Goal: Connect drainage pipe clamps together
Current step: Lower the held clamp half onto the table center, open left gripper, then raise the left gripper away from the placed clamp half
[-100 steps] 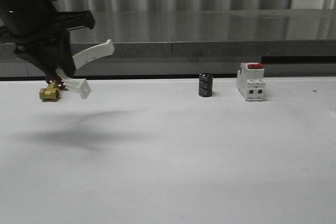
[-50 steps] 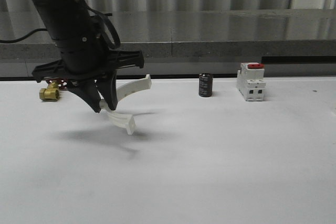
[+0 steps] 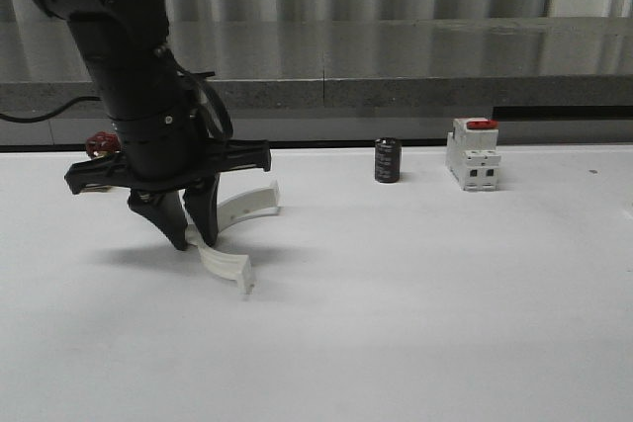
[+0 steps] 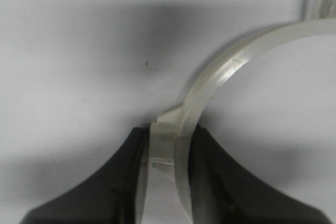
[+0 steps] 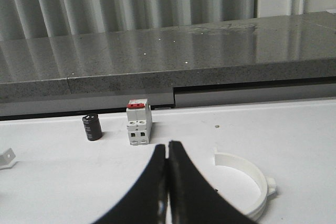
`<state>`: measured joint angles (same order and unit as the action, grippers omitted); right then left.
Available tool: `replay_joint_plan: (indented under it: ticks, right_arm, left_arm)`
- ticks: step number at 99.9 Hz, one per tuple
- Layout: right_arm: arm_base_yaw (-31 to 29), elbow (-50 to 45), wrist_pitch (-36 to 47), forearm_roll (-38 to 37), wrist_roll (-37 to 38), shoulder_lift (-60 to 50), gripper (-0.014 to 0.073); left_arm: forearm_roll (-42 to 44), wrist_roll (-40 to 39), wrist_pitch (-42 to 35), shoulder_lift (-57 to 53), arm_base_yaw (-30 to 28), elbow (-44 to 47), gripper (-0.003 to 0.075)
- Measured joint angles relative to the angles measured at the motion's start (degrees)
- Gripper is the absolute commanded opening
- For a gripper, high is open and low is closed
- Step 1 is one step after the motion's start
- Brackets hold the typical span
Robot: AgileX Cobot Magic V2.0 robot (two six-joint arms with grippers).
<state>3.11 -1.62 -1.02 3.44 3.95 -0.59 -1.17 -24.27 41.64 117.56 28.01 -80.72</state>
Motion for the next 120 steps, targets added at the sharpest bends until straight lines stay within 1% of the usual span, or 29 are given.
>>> replay_joint_plan:
  ticks: [23, 32, 39, 43, 45, 48, 51, 56, 61, 64, 78, 89, 101, 120]
  right_arm:
    - [0.0, 0.0, 0.0, 0.0, 0.0, 0.0, -0.0067]
    - [0.0, 0.0, 0.0, 0.0, 0.0, 0.0, -0.0067]
    - [0.0, 0.0, 0.0, 0.0, 0.0, 0.0, -0.0067]
    - [0.0, 0.0, 0.0, 0.0, 0.0, 0.0, -0.0067]
    - [0.0, 0.0, 0.0, 0.0, 0.0, 0.0, -0.0067]
    - [0.0, 0.0, 0.0, 0.0, 0.0, 0.0, -0.0067]
    - [0.0, 0.0, 0.0, 0.0, 0.0, 0.0, -0.0067]
    - [0.0, 0.0, 0.0, 0.0, 0.0, 0.0, -0.0067]
    - [0.0, 0.0, 0.0, 0.0, 0.0, 0.0, -0.0067]
    - [0.0, 0.0, 0.0, 0.0, 0.0, 0.0, -0.0067]
    - [0.0, 0.0, 0.0, 0.0, 0.0, 0.0, -0.0067]
    - [0.0, 0.0, 0.0, 0.0, 0.0, 0.0, -0.0067]
    - [0.0, 0.0, 0.0, 0.0, 0.0, 0.0, -0.0067]
    - [0.0, 0.0, 0.0, 0.0, 0.0, 0.0, -0.0067]
  left_arm:
    - [0.0, -0.11, -0.07, 0.0, 0.0, -0.08, 0.0066]
    - [0.0, -0.11, -0.07, 0.0, 0.0, -0.08, 0.0107]
    - [0.08, -0.11, -0.07, 0.0, 0.0, -0.08, 0.0185]
    - [0.08, -0.11, 0.03, 0.0, 0.0, -0.08, 0.0249]
    - [0.08, -0.11, 0.03, 0.0, 0.0, -0.08, 0.0295]
    - [0.08, -0.11, 0.16, 0.0, 0.0, -0.08, 0.0332]
    - [0.08, -0.11, 0.15, 0.0, 0.0, -0.08, 0.0393]
    - [0.08, -0.11, 0.24, 0.0, 0.0, -0.08, 0.0469]
    - [0.22, -0.11, 0.52, 0.0, 0.0, -0.08, 0.0527]
    - [0.22, -0.11, 0.64, 0.0, 0.0, -0.21, 0.0541]
    - [0.56, 1.01, 2.34, 0.0, 0.0, -1.34, 0.0545]
    - [0.56, 3.95, 4.74, 0.0, 0.0, -3.28, 0.0545]
    - [0.56, 7.14, 5.66, -1.46, 0.0, -4.45, 0.0545]
    - [-1.88, 16.83, 6.68, -8.37, -0.57, -4.59, 0.0545]
